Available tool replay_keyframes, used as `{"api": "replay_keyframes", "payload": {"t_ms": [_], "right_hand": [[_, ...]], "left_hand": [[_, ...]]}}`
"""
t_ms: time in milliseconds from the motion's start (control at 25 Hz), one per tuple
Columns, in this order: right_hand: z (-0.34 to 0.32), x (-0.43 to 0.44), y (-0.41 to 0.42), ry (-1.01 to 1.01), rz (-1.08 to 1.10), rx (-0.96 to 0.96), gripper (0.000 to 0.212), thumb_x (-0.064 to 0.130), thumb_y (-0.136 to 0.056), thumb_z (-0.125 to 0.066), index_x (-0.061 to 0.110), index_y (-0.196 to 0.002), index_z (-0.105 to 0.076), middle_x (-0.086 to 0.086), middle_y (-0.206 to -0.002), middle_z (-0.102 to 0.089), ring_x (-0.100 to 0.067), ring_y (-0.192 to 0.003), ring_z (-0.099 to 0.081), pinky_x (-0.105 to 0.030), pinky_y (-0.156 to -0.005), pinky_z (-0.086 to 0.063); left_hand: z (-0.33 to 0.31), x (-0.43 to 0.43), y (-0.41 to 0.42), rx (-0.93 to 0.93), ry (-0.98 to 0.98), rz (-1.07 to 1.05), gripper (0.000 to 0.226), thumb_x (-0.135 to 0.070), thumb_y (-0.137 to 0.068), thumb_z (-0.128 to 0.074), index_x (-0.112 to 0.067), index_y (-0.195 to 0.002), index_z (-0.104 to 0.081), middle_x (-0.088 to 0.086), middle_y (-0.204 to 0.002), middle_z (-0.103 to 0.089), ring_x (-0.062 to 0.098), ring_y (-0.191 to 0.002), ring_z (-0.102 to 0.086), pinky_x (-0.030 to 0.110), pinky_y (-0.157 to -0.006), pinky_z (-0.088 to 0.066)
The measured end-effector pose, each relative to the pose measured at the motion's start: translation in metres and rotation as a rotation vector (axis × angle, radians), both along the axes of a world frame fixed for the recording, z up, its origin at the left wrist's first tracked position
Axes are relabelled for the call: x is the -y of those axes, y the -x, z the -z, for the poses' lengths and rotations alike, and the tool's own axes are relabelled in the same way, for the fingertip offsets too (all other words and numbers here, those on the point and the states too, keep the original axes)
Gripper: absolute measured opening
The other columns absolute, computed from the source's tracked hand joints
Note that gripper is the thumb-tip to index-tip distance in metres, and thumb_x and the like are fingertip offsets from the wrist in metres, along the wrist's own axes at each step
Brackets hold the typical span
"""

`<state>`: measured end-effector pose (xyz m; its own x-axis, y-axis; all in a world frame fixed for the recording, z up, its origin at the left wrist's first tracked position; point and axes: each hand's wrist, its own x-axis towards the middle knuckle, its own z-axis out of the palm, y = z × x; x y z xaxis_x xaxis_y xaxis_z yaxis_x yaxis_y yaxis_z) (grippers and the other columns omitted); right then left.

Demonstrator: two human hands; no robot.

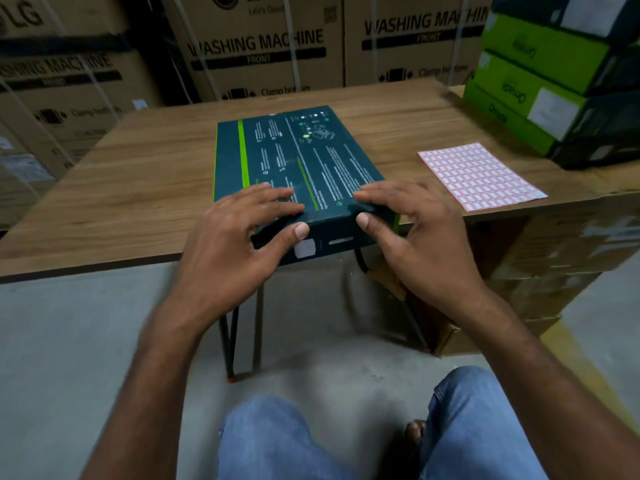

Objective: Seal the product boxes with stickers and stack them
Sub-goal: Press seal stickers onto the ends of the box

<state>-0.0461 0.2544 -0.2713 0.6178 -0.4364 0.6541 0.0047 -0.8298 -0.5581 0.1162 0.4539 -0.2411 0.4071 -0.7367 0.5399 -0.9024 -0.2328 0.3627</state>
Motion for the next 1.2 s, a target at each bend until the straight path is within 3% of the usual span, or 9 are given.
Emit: {"api": "replay_keyframes", "payload": {"t_ms": [120, 320, 480, 600, 720, 880, 1040, 1200], "right_hand": [[-0.002, 0.007, 0.016, -0.023, 0.112, 0.086, 0.024, 0.019, -0.093, -0.076, 0.022, -0.117, -0.078, 0.009, -0.117, -0.074, -0.012, -0.11, -0.063, -0.033, -0.095, -0.05], [-0.004, 0.044, 0.056, -0.223, 0.22, 0.133, 0.016, 0.018, -0.094, -0.076, 0.024, -0.107, -0.08, 0.017, -0.103, -0.074, -0.003, -0.098, -0.069, -0.032, -0.086, -0.057], [-0.006, 0.086, 0.09, -0.302, 0.312, 0.1, 0.019, 0.018, -0.094, -0.077, 0.034, -0.103, -0.077, 0.02, -0.102, -0.075, -0.001, -0.094, -0.07, -0.031, -0.084, -0.06], [-0.006, 0.113, 0.11, -0.313, 0.391, 0.037, 0.021, 0.021, -0.097, -0.074, 0.035, -0.112, -0.075, 0.018, -0.109, -0.073, 0.004, -0.102, -0.067, -0.025, -0.086, -0.058], [-0.005, 0.133, 0.122, -0.278, 0.438, -0.039, 0.023, 0.022, -0.099, -0.071, 0.037, -0.116, -0.072, 0.019, -0.11, -0.068, 0.01, -0.102, -0.061, -0.018, -0.083, -0.052], [0.002, 0.16, 0.129, -0.142, 0.506, -0.178, 0.021, 0.026, -0.099, -0.068, 0.029, -0.119, -0.074, 0.017, -0.109, -0.066, -0.007, -0.108, -0.059, -0.032, -0.085, -0.049], [0.005, 0.185, 0.131, -0.096, 0.541, -0.273, 0.018, 0.027, -0.101, -0.066, 0.027, -0.116, -0.075, 0.011, -0.114, -0.069, -0.013, -0.114, -0.053, -0.035, -0.087, -0.045], [0.009, 0.207, 0.125, -0.017, 0.515, -0.365, 0.021, 0.034, -0.1, -0.061, 0.028, -0.115, -0.075, 0.01, -0.115, -0.069, -0.011, -0.111, -0.049, -0.033, -0.083, -0.037]], "left_hand": [[0.0, 0.03, 0.025, 0.007, 0.077, 0.047, 0.029, -0.038, -0.098, -0.067, -0.024, -0.12, -0.078, -0.009, -0.132, -0.072, 0.011, -0.134, -0.059, 0.046, -0.111, -0.049], [0.004, 0.086, 0.067, -0.003, 0.122, 0.12, 0.02, -0.029, -0.099, -0.068, -0.021, -0.113, -0.08, -0.008, -0.125, -0.075, 0.011, -0.129, -0.063, 0.044, -0.106, -0.052], [0.009, 0.131, 0.091, 0.059, 0.149, 0.137, 0.017, -0.027, -0.098, -0.07, -0.021, -0.111, -0.08, -0.005, -0.124, -0.075, 0.017, -0.134, -0.059, 0.049, -0.107, -0.05], [0.013, 0.161, 0.102, 0.014, 0.175, 0.163, 0.017, -0.026, -0.098, -0.069, -0.02, -0.109, -0.08, -0.005, -0.121, -0.076, 0.016, -0.13, -0.061, 0.042, -0.106, -0.051], [0.018, 0.187, 0.111, -0.019, 0.133, 0.183, 0.019, -0.028, -0.098, -0.068, -0.02, -0.111, -0.08, -0.006, -0.12, -0.076, 0.015, -0.126, -0.064, 0.037, -0.106, -0.05], [0.028, 0.219, 0.116, -0.049, 0.095, 0.197, 0.02, -0.029, -0.097, -0.068, -0.021, -0.11, -0.08, -0.007, -0.118, -0.077, 0.012, -0.118, -0.067, 0.036, -0.097, -0.055], [0.033, 0.251, 0.122, -0.089, 0.067, 0.216, 0.019, -0.033, -0.096, -0.066, -0.024, -0.107, -0.08, -0.009, -0.113, -0.076, 0.011, -0.107, -0.068, 0.032, -0.084, -0.056], [0.038, 0.279, 0.12, -0.115, 0.011, 0.214, 0.02, -0.035, -0.096, -0.065, -0.026, -0.107, -0.079, -0.011, -0.112, -0.076, 0.007, -0.105, -0.064, 0.023, -0.079, -0.045]]}}
